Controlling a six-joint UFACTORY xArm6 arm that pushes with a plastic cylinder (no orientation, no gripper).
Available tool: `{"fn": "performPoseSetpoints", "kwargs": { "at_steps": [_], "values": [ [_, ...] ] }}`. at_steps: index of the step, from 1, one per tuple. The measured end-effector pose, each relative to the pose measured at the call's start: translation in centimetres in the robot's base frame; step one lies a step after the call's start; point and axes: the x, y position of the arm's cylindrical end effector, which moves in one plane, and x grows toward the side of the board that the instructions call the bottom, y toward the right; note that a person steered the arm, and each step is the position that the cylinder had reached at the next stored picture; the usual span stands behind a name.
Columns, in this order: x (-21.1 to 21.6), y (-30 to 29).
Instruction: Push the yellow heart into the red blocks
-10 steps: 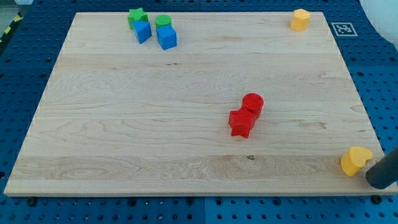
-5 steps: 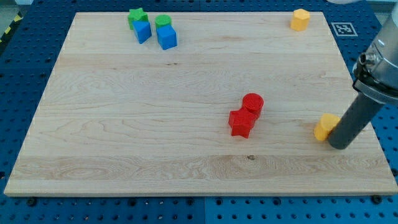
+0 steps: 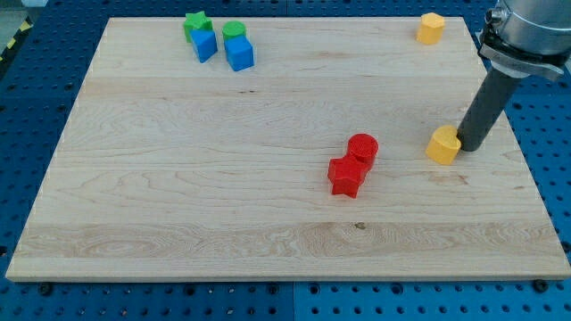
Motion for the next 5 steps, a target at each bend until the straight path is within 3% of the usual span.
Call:
{"fn": "performPoseSetpoints", "kwargs": {
  "at_steps": [3,5],
  "values": [
    [-0.6,-2.0],
    [2.0,-4.7]
  ]
}}
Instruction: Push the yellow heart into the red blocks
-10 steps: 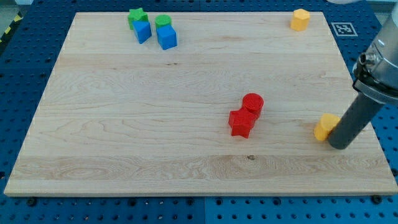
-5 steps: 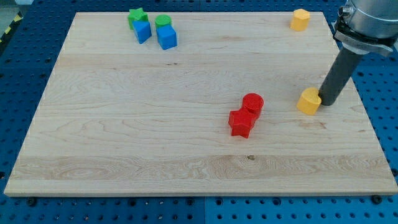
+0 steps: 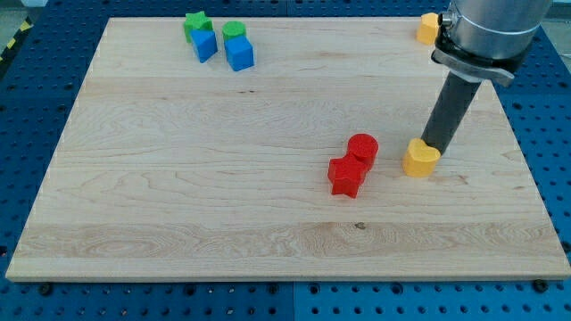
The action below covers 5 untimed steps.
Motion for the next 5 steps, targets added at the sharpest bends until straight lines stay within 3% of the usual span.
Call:
{"fn": "performPoseSetpoints", "kwargs": {
  "at_steps": [3,5],
  "values": [
    [4.5,-1.5],
    [4.9,-4.3]
  ]
}}
